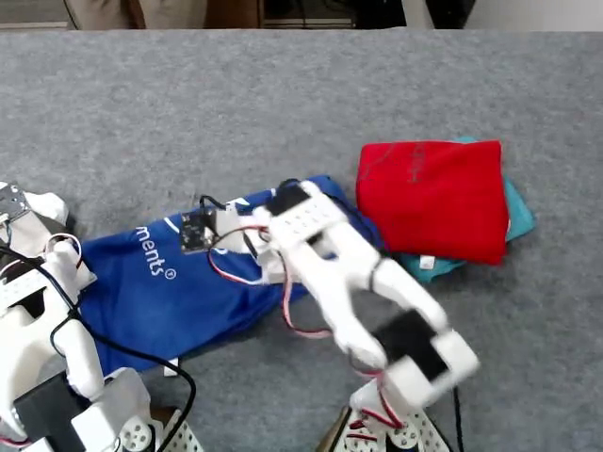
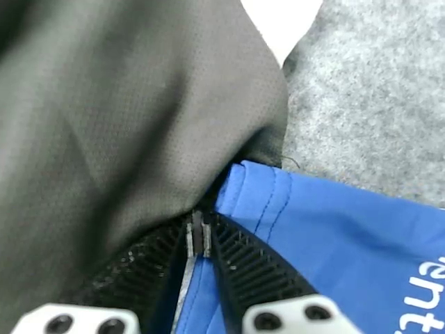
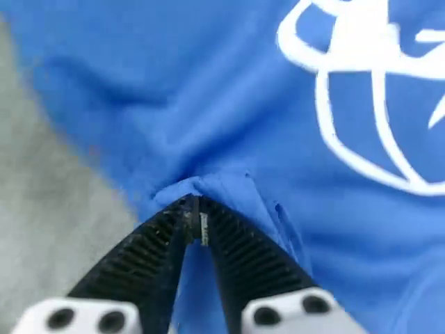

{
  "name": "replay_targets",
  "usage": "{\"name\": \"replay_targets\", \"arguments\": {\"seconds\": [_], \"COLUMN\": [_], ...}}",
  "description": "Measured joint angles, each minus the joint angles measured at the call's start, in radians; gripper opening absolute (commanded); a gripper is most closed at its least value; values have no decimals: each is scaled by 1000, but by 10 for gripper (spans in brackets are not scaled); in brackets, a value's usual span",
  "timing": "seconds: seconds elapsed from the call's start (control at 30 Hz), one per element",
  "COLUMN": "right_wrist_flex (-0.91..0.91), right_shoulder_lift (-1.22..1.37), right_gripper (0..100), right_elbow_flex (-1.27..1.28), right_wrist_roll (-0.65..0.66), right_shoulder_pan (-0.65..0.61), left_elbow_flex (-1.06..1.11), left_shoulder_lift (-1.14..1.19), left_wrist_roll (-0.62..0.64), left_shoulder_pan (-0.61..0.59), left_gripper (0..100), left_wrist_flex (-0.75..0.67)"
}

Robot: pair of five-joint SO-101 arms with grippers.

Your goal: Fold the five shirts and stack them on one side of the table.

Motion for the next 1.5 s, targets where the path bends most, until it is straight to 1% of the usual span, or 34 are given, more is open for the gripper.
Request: {"name": "replay_targets", "arguments": {"seconds": [0.1, 0.27, 0.37, 0.5, 0.57, 0.63, 0.77, 0.8, 0.9, 1.03, 1.13, 1.27, 1.5], "right_wrist_flex": [23, 169, 258, 358, 391, 416, 448, 450, 450, 450, 454, 459, 459], "right_shoulder_lift": [115, 124, 86, -44, -121, -192, -301, -319, -358, -371, -373, -373, -373], "right_gripper": [4, 4, 4, 4, 4, 4, 4, 4, 4, 4, 4, 4, 4], "right_elbow_flex": [-98, -209, -218, -218, -218, -218, -218, -218, -190, -124, -78, -52, -52], "right_wrist_roll": [-21, -25, 6, 12, 15, 26, 95, 115, 170, 221, 229, 235, 235], "right_shoulder_pan": [0, -2, -2, 9, 54, 112, 259, 304, 416, 522, 565, 572, 572], "left_elbow_flex": [0, 0, 0, -2, -34, -101, -301, -351, -462, -497, -502, -494, -288], "left_shoulder_lift": [0, 0, 0, 0, 0, 0, 0, 0, 0, 0, 0, 0, 0], "left_wrist_roll": [0, 0, 0, 0, 0, 0, 0, 0, 0, -9, -80, -147, -241], "left_shoulder_pan": [0, 0, 0, 0, 0, 0, 0, 0, 0, 0, -28, -72, -84], "left_gripper": [18, 18, 18, 18, 18, 32, 149, 166, 171, 171, 171, 171, 171], "left_wrist_flex": [0, 0, 0, 20, 97, 215, 526, 601, 799, 931, 965, 957, 761]}}
